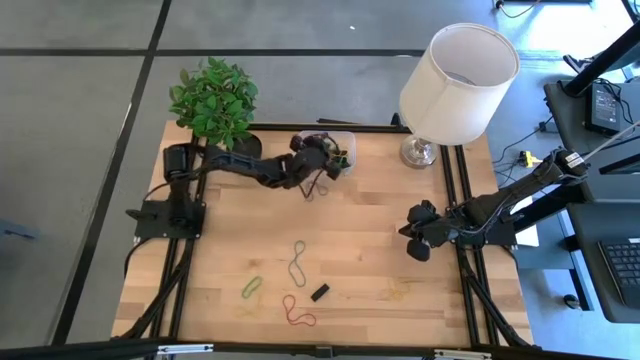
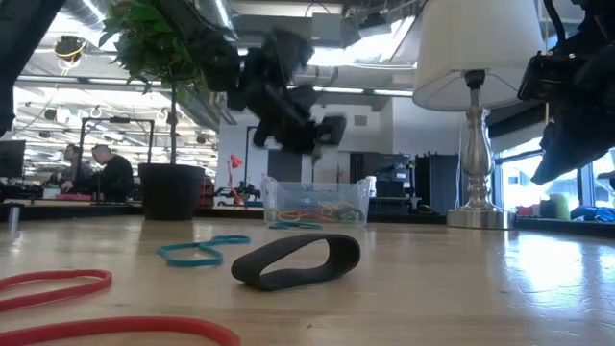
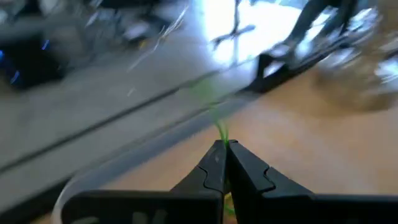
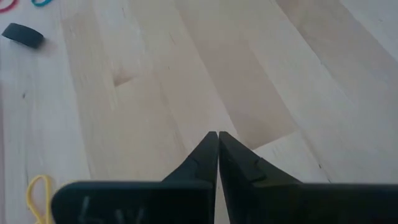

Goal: Pick and place rubber bands into bin
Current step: Put the green rubber band into the transparent bin, then put the yellow rubber band into the transparent bin

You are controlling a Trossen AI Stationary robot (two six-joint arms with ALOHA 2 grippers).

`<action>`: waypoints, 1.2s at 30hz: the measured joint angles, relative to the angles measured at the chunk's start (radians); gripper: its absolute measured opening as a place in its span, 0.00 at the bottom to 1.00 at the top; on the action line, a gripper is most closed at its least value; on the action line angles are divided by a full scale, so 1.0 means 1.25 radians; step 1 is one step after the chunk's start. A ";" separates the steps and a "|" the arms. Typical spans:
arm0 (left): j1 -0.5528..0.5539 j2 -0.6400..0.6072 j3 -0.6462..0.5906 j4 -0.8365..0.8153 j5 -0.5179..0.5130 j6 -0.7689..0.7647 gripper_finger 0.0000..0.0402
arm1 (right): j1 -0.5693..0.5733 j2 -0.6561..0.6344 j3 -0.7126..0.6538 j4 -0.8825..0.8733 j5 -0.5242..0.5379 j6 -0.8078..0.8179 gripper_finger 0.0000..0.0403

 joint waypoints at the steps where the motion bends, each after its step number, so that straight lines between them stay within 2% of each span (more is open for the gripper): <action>1: 0.009 0.010 -0.001 -0.019 0.003 -0.020 0.01 | 0.000 0.000 0.000 0.000 0.000 0.002 0.04; 5: 0.030 0.037 -0.002 -0.033 0.120 -0.106 0.04 | 0.000 0.000 0.000 0.003 0.000 0.001 0.04; 8: 0.041 0.052 0.000 -0.036 0.193 -0.137 0.11 | 0.000 0.000 0.000 0.003 0.000 0.001 0.04; 11: 0.048 0.052 -0.001 -0.036 0.187 -0.143 0.20 | 0.000 0.000 0.000 0.002 0.000 0.001 0.04; 14: 0.048 0.052 -0.001 -0.028 0.122 -0.153 0.28 | 0.000 0.000 0.000 0.002 0.000 0.001 0.04; 16: 0.047 0.052 0.000 -0.023 0.083 -0.155 0.31 | 0.000 0.000 0.000 0.002 0.000 0.001 0.04; 18: 0.048 0.052 0.000 -0.024 0.079 -0.154 0.33 | 0.000 0.000 0.000 0.002 0.000 0.000 0.04; 25: 0.026 0.042 0.000 0.058 0.202 -0.092 0.29 | 0.000 0.000 0.000 0.002 0.000 0.000 0.04; 30: -0.040 -0.014 0.026 0.040 0.194 0.058 0.22 | 0.000 0.000 0.000 0.005 0.000 0.000 0.04; 32: -0.071 -0.042 0.045 -0.023 0.173 0.097 0.19 | 0.000 0.000 0.000 0.006 0.000 -0.003 0.04; 36: -0.144 -0.085 0.107 -0.249 0.105 0.105 0.10 | 0.000 0.000 0.000 0.007 0.000 -0.006 0.04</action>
